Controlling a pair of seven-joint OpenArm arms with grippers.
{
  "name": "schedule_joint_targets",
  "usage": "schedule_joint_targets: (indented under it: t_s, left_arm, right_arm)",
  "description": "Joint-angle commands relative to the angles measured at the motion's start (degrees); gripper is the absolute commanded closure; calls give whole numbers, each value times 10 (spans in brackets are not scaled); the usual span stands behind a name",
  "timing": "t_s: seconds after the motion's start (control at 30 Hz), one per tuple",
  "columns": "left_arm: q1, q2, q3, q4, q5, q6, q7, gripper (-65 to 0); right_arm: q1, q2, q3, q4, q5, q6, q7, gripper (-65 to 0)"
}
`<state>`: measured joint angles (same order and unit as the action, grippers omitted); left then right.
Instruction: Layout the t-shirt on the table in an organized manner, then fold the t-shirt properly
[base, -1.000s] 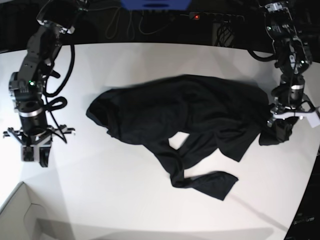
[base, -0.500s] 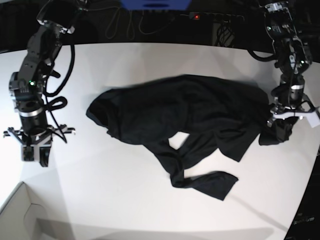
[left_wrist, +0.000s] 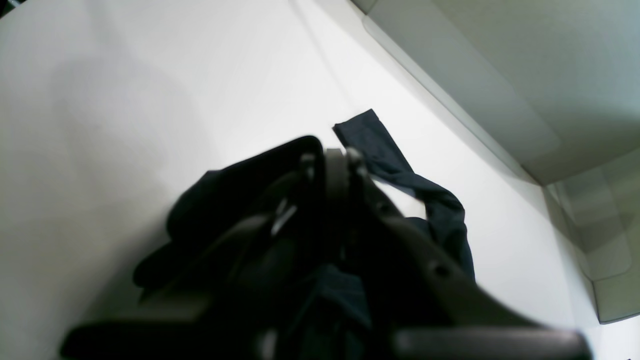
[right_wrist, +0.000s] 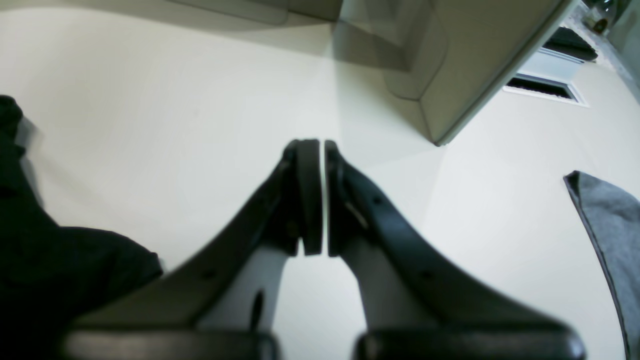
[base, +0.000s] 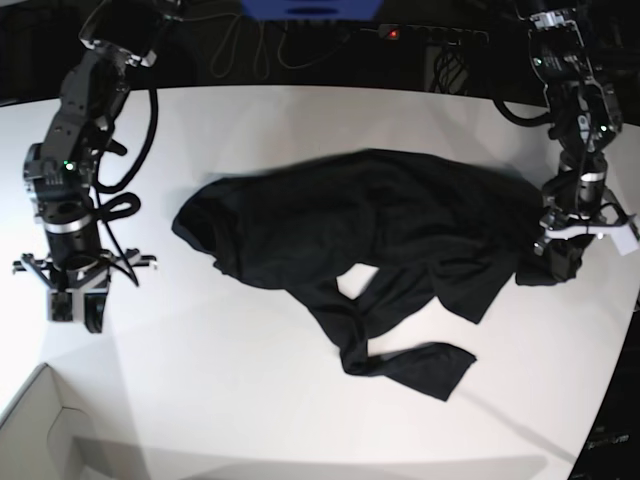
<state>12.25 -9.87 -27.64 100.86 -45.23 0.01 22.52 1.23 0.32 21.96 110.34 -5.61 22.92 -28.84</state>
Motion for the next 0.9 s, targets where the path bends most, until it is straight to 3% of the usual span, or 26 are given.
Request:
schedule_joint_targets:
  t_s: [0.0, 0.87]
  left_arm:
    - [-5, -7, -2, 10, -5, -2, -13, -2]
    - [-6, -7, -2, 9, -5, -2, -13, -2]
  right_arm:
    - [8, 5, 1, 10, 3, -5, 16, 0]
    - [8, 5, 1, 4, 2, -5, 16, 0]
